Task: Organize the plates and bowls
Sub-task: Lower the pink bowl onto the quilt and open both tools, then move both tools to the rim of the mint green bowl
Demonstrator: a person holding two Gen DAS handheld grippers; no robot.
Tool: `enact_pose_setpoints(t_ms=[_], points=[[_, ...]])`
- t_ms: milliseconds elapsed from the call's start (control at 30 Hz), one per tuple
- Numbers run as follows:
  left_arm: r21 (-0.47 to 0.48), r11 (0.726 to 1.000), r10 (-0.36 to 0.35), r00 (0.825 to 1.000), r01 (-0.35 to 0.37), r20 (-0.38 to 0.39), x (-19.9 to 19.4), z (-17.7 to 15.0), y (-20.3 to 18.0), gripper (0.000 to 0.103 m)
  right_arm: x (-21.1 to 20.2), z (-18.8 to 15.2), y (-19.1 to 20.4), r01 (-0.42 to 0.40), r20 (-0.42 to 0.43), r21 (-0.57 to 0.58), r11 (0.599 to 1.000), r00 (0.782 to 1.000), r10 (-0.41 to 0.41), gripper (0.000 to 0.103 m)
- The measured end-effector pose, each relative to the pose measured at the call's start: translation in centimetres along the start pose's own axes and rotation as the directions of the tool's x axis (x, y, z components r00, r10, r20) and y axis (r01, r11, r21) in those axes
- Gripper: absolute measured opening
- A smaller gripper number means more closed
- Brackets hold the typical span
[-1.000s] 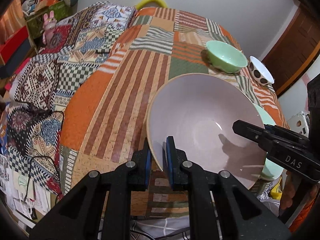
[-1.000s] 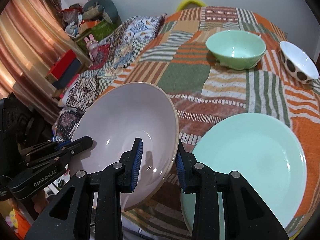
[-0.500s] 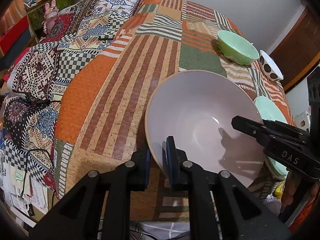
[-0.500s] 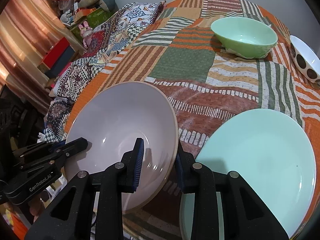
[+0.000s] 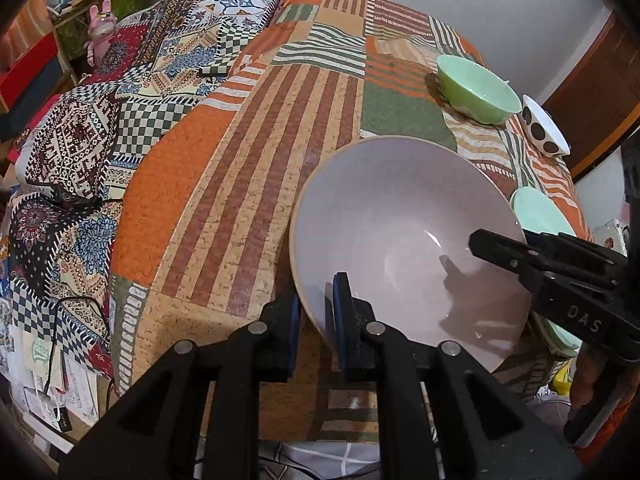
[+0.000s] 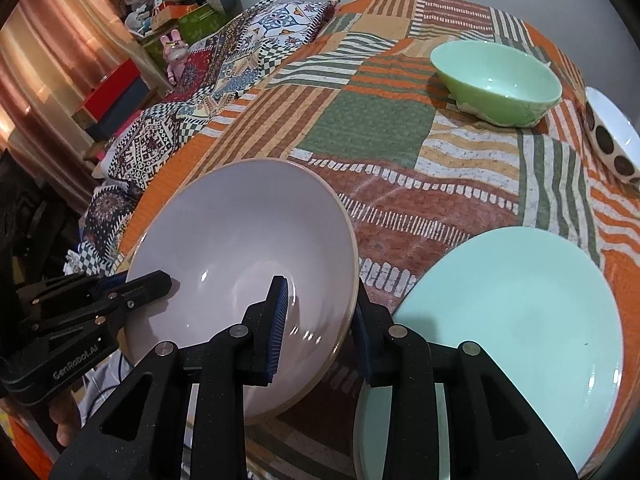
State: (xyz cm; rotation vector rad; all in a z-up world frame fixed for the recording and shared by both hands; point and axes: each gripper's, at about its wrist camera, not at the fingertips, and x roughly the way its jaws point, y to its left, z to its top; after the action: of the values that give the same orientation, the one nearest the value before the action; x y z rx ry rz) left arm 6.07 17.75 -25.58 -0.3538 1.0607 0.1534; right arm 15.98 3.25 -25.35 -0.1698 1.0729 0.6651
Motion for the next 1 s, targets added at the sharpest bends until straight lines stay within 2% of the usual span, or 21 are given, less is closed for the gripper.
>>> enact_pose_setpoints(t_ms=[67, 400, 600, 767, 933, 1000], points=[[0.002, 1.000, 0.009, 1.000, -0.009, 0.016, -0.6, 0.0, 0.0, 0.018, -0.4, 0.1, -0.2, 0.001, 0.008, -0.001, 1.000, 1.000, -0.001, 0.030], [0.037, 0.998, 0.054, 0.991, -0.059, 0.125, -4.7, 1.6, -1.2, 0.024, -4.6, 0.2, -2.0, -0.016, 0.105, 0.035, 0.999, 0.994, 0.012, 0.036], [0.057, 0.996, 0.048, 0.970, -0.064, 0.237, -8.2, 3.6, -2.7, 0.036, -8.0, 0.4, -3.7, -0.015, 0.190, 0.065, 0.998, 0.982, 0.003, 0.036], [0.110, 0.991, 0.043, 0.950, -0.081, 0.308, -10.4, 5.6, -5.2, 0.046, -10.9, 0.8, -5.6, -0.005, 0.260, 0.090, 0.996, 0.965, -0.019, 0.036], [0.168, 0.982, 0.019, 0.938, -0.082, 0.346, -11.6, 8.0, -8.0, 0.047, -13.3, 1.5, -7.2, 0.008, 0.323, 0.112, 0.994, 0.945, -0.044, 0.036], [0.182, 0.981, 0.001, 0.935, -0.070, 0.355, -11.9, 8.8, -8.9, 0.049, -14.0, 1.8, -7.8, 0.016, 0.339, 0.116, 0.993, 0.939, -0.055, 0.041]])
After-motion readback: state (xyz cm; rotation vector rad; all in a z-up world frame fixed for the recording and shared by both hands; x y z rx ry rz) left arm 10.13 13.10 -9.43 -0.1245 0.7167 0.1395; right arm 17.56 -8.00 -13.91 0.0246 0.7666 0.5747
